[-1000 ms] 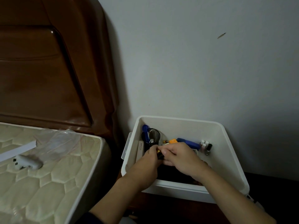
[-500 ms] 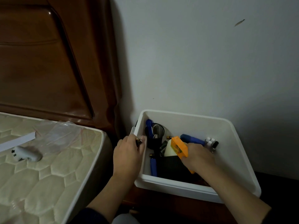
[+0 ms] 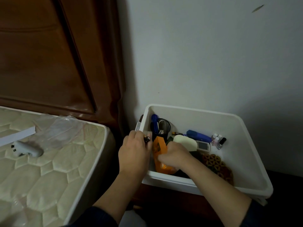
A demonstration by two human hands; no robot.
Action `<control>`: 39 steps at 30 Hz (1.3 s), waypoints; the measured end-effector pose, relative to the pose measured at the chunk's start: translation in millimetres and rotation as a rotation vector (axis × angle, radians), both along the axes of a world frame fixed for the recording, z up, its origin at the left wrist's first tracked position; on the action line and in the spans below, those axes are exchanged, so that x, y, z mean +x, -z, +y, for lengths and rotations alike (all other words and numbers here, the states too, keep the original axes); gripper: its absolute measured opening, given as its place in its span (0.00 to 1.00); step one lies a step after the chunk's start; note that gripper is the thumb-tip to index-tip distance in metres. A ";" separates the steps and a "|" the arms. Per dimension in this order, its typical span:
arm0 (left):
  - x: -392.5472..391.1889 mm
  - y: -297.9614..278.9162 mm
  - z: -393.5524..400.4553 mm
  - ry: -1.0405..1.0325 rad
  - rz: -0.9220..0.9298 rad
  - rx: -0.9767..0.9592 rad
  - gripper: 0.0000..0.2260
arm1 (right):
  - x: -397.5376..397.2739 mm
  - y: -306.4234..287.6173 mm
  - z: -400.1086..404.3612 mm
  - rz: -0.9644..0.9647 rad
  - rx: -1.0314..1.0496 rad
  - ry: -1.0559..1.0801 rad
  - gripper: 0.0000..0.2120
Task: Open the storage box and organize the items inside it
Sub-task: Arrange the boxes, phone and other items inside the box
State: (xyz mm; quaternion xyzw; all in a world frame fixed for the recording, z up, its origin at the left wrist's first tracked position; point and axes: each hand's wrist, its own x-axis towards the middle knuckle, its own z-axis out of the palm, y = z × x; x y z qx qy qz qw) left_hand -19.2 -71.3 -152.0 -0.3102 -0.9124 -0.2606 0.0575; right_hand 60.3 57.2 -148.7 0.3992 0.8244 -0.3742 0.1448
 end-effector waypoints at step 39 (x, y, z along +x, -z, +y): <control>4.7 -5.0 7.0 0.118 -0.385 0.392 0.20 | 35.7 31.1 66.4 -0.027 0.410 -0.837 0.41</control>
